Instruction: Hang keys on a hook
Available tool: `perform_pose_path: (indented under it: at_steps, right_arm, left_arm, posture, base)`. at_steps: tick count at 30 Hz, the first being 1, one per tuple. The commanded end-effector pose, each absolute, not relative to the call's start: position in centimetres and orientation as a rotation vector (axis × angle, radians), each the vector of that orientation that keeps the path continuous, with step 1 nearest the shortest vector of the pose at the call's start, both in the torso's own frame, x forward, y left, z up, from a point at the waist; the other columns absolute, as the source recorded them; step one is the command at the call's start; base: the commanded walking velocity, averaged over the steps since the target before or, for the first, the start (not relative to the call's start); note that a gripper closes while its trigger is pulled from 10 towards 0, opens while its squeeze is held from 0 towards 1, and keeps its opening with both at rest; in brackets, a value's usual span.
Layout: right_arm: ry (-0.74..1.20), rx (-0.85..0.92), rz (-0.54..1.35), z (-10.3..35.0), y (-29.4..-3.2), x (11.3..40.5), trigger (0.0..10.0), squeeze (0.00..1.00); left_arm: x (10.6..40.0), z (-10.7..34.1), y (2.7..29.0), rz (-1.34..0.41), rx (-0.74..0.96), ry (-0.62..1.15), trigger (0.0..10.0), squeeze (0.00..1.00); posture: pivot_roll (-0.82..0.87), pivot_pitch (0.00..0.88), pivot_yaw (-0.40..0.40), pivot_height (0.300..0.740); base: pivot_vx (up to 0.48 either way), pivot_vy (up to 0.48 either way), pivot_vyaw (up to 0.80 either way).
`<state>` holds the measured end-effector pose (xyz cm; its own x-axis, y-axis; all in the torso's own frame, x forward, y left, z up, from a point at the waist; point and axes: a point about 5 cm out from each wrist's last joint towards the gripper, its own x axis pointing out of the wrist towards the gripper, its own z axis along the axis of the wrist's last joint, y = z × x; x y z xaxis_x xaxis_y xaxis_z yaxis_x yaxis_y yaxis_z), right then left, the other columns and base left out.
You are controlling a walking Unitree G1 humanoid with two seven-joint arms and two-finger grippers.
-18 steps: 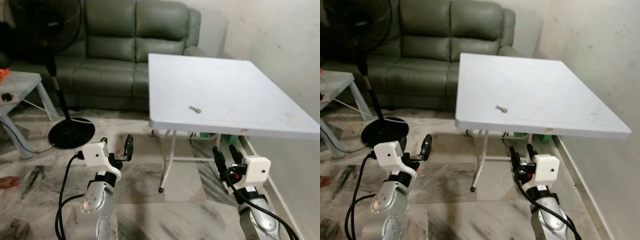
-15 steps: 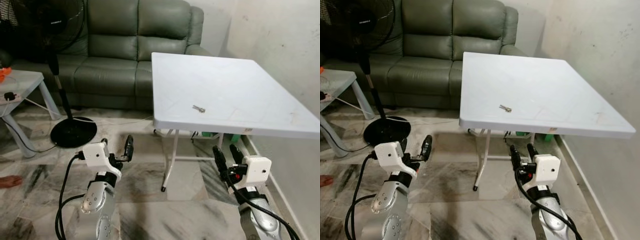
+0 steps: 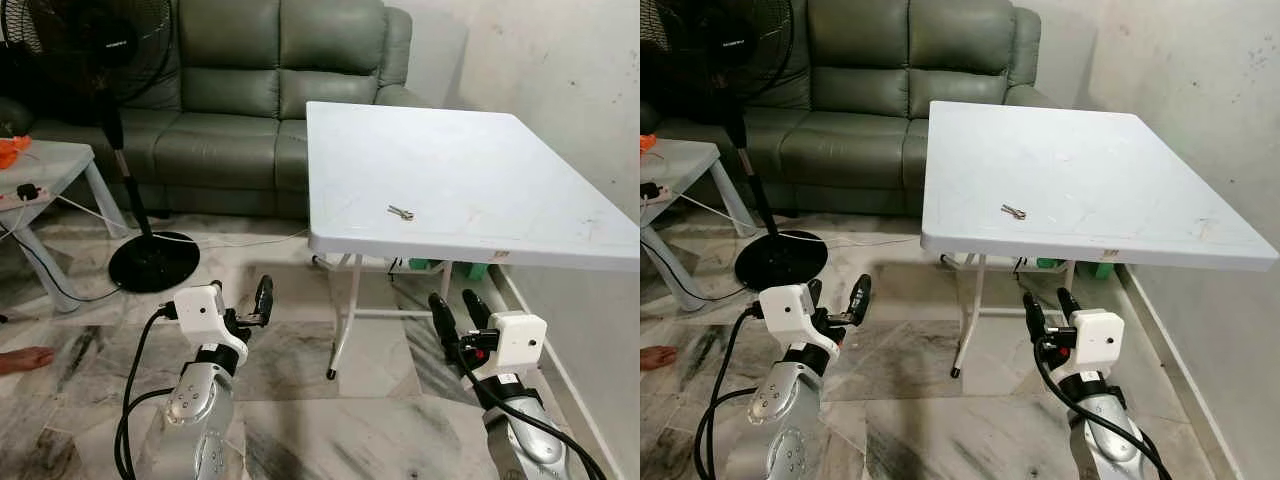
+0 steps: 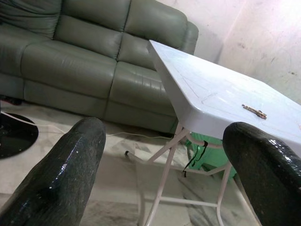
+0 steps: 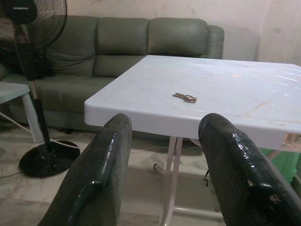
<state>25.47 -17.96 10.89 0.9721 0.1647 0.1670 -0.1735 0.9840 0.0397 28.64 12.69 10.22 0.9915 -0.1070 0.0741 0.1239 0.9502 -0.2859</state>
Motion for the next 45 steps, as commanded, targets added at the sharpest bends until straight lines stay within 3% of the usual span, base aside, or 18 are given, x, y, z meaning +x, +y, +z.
perform_pose_path:
  at_steps: [1,45]
  right_arm:
    - [-0.161,0.051,0.168,10.93,-18.28,25.42,10.0,0.00]
    - [-0.162,0.044,0.188,10.88,-18.38,25.68,10.0,0.00]
  left_arm:
    - [28.59,10.23,12.09,-0.145,-0.297,-0.051,10.0,0.00]
    - [28.90,10.43,11.92,-0.139,-0.323,-0.057,10.0,0.00]
  posture:
    - [0.00,0.044,-0.067,0.740]
    - [0.00,0.028,-0.075,0.740]
  base:
    - [0.360,0.000,0.00]
    - [0.363,0.000,0.00]
